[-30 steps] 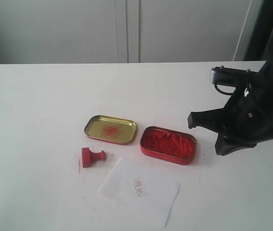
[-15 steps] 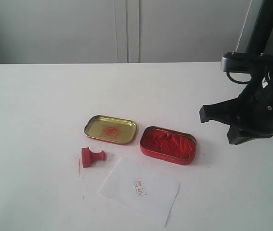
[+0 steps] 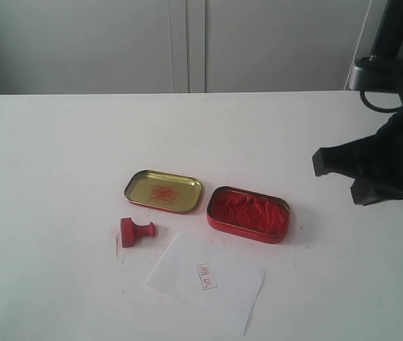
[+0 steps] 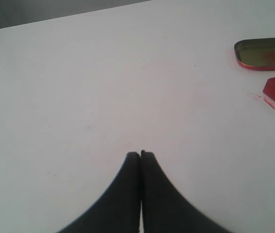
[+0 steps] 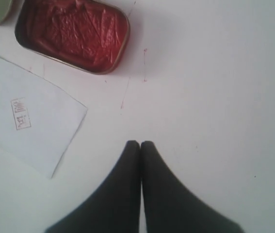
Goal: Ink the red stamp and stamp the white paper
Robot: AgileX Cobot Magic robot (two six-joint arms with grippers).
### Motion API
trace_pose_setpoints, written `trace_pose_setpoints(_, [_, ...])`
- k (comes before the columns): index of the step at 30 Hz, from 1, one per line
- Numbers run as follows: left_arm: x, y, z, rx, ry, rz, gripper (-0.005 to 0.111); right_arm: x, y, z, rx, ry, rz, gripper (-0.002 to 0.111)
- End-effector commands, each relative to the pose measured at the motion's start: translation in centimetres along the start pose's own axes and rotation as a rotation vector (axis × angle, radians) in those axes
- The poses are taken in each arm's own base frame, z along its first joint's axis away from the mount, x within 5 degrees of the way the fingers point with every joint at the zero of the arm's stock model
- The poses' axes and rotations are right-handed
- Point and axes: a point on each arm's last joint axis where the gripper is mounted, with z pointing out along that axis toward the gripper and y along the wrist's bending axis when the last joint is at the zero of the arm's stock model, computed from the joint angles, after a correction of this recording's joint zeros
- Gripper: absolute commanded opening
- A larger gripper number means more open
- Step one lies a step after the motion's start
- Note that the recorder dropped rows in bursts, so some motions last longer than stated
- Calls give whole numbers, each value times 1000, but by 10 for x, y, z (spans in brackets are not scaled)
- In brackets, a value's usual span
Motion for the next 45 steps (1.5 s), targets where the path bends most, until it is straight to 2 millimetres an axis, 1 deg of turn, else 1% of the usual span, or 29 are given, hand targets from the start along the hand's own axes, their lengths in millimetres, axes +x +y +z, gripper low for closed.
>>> trace_pose_setpoints(1, [1, 0, 0, -2, -3, -1, 0, 17, -8, 9, 23, 28, -13, 0])
trace_pose_setpoints(5, [1, 0, 0, -2, -3, -1, 0, 28, -11, 12, 22, 19, -15, 0])
trace_pose_setpoints(11, [1, 0, 0, -2, -3, -1, 0, 39, -14, 5, 9, -29, -16, 0])
trace_pose_setpoints(17, [1, 0, 0, -2, -3, -1, 0, 50, -17, -10, -11, -129, -22, 0])
trace_pose_setpoints(24, [1, 0, 0, -2, -3, -1, 0, 67, -26, -33, -8, -300, -60, 0])
trace_pose_setpoints(27, [1, 0, 0, -2, -3, -1, 0, 79, -30, -50, -30, -465, -79, 0])
trace_pose_setpoints(31, [1, 0, 0, -2, -3, -1, 0, 100, -35, -60, -76, -631, -81, 0])
trace_pose_setpoints(32, [1, 0, 0, -2, -3, -1, 0, 104, -37, -61, -76, -653, -85, 0])
trace_pose_setpoints(34, [1, 0, 0, -2, -3, -1, 0, 115, -43, -70, -42, -746, -127, 0])
trace_pose_setpoints(37, [1, 0, 0, -2, -3, -1, 0, 129, -50, -84, -1, -844, -158, 0])
trace_pose_setpoints(40, [1, 0, 0, -2, -3, -1, 0, 152, -58, -100, -3, -945, -141, 0])
trace_pose_setpoints(42, [1, 0, 0, -2, -3, -1, 0, 166, -63, -108, -13, -1012, -130, 0])
trace_pose_setpoints(45, [1, 0, 0, -2, -3, -1, 0, 177, -66, -116, -33, -1087, -115, 0])
